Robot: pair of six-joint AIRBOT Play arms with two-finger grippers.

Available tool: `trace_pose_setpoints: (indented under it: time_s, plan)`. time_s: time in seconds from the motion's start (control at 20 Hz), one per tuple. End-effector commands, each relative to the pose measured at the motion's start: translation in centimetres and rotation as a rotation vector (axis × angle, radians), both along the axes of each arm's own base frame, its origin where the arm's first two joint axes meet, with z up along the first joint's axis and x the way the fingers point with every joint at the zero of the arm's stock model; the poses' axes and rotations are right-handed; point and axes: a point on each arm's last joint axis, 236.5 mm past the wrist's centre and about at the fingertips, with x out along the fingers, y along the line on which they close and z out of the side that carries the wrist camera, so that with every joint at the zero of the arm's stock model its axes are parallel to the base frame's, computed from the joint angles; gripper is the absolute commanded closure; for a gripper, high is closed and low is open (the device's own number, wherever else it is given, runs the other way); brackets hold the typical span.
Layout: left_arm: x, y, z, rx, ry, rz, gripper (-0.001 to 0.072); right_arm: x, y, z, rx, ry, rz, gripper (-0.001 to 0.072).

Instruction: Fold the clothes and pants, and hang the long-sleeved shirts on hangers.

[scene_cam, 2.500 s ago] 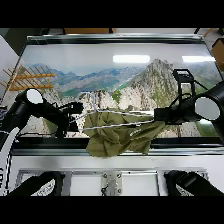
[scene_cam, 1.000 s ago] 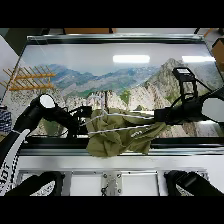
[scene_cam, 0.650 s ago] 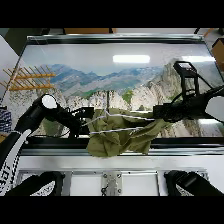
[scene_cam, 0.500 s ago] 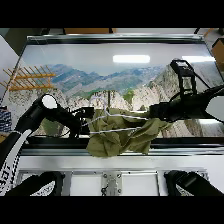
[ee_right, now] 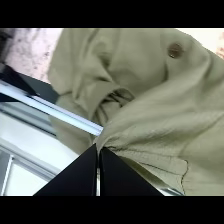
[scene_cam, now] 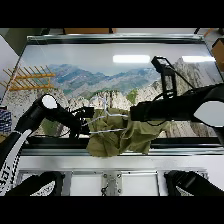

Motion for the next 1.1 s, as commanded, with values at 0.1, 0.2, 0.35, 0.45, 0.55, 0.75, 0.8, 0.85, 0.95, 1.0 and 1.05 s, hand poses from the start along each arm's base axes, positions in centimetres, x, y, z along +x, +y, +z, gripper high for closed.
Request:
trace_pose_setpoints:
  time_s: [0.1,0.2,0.35,0.45,0.55,0.75,0.8,0.85,0.95,1.0,1.05]
  plan:
    - [-0.1,0.0,0.0,0.001,0.004,-0.003,0.0697,0.4,6.8,1.1,0.154,-0.059,0.063,0.0699]
    - [-0.2,0.0,0.0,0.001,0.005,-0.003,0.0697,0.2,8.4,0.6,0.169,-0.050,0.086,0.0698]
    - [-0.2,0.0,0.0,0.001,0.008,-0.005,0.0697,-0.2,9.2,-0.3,0.154,-0.033,0.105,0.0699]
    - [-0.2,0.0,0.0,0.001,0.008,-0.005,0.0697,-0.1,9.2,-0.3,0.154,-0.034,0.105,0.0697]
    - [-0.2,0.0,0.0,0.001,0.008,-0.005,0.0697,-0.1,9.1,-0.3,0.154,-0.037,0.106,0.0680]
    - [-0.4,0.1,0.0,0.001,0.015,-0.010,0.0697,-0.4,8.9,0.0,0.149,-0.047,0.119,0.0168]
    - [-0.4,0.1,0.0,0.001,0.015,-0.010,0.0697,-0.7,8.5,0.2,0.131,-0.068,0.151,0.0168]
    - [-0.4,0.1,0.0,0.001,0.014,-0.010,0.0697,-0.9,7.9,0.4,0.122,-0.072,0.157,0.0168]
    - [-0.4,0.1,0.0,0.001,0.014,-0.010,0.0697,-1.2,5.9,1.1,0.106,-0.069,0.144,0.0168]
    - [-0.4,0.1,0.0,0.001,0.014,-0.010,0.0697,-1.3,4.7,1.3,0.092,-0.063,0.132,0.0167]
    - [-0.4,0.1,0.0,0.001,0.014,-0.010,0.0697,-1.5,3.5,1.5,0.077,-0.056,0.132,0.0167]
